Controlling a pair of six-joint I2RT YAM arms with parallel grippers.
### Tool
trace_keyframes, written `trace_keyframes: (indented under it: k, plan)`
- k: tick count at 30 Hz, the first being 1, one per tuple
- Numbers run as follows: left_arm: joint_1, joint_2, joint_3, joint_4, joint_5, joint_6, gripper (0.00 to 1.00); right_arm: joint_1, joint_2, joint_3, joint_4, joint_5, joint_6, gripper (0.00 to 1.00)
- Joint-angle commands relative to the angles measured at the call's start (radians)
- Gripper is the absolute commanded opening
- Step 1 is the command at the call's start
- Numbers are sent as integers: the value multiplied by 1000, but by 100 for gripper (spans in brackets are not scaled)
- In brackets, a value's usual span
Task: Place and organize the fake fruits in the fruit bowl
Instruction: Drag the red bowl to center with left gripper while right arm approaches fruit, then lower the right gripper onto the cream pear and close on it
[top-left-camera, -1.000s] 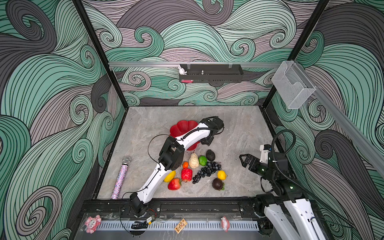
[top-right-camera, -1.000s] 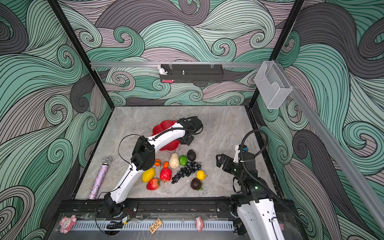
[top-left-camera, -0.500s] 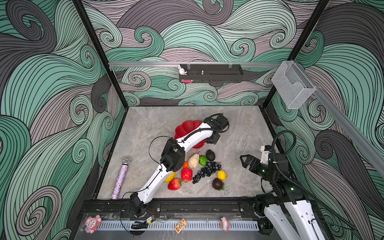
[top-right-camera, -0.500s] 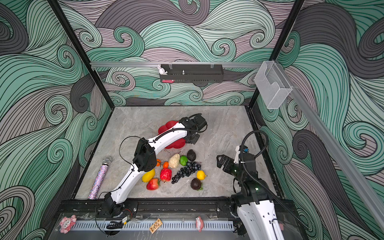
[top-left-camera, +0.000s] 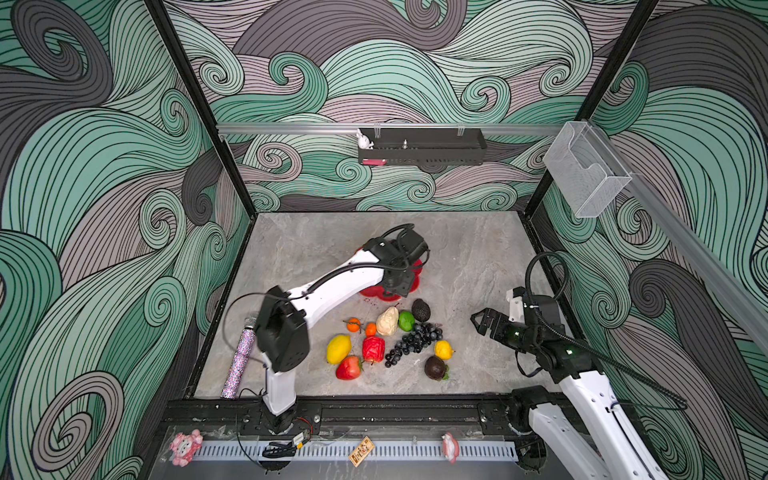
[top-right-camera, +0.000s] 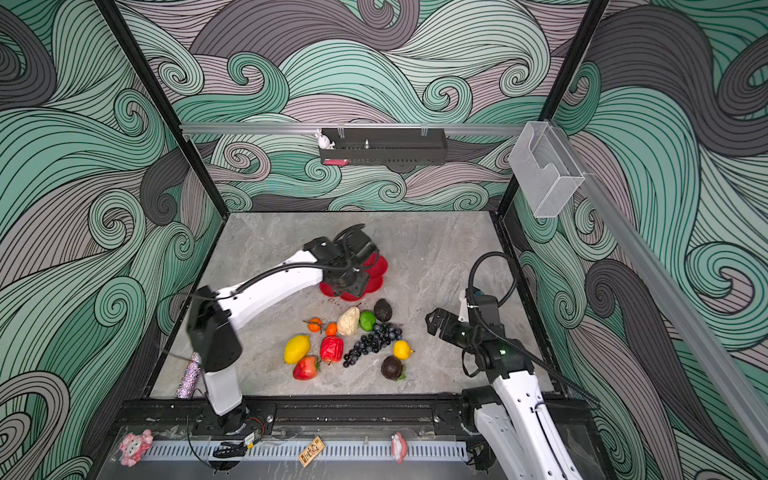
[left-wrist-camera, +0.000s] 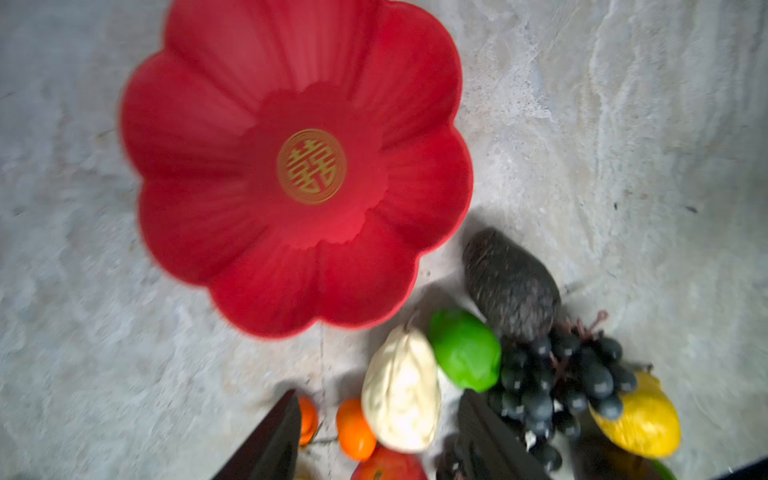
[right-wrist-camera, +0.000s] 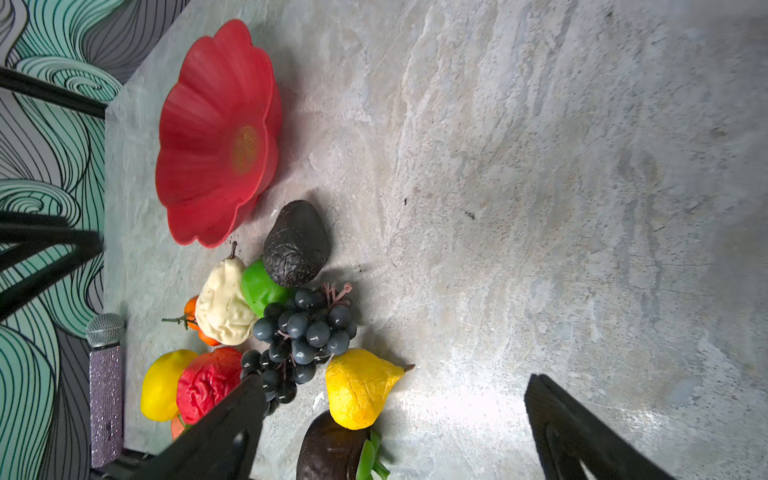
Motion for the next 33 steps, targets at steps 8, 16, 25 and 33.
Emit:
trace_keyframes:
  k: [8, 16, 25, 33]
  plan:
    - [56, -698, -722, 428, -117, -196, 80, 194, 217, 78, 102, 31, -41, 96]
    - [69, -1004, -955, 435, -181, -245, 88, 328, 486, 193, 161, 81, -72, 94]
    - [72, -1089, -1013, 437, -225, -230, 91, 418, 634, 263, 173, 156, -70, 91]
    - [75, -1051, -1002, 399, -255, -239, 92, 563, 603, 336, 104, 221, -2, 90]
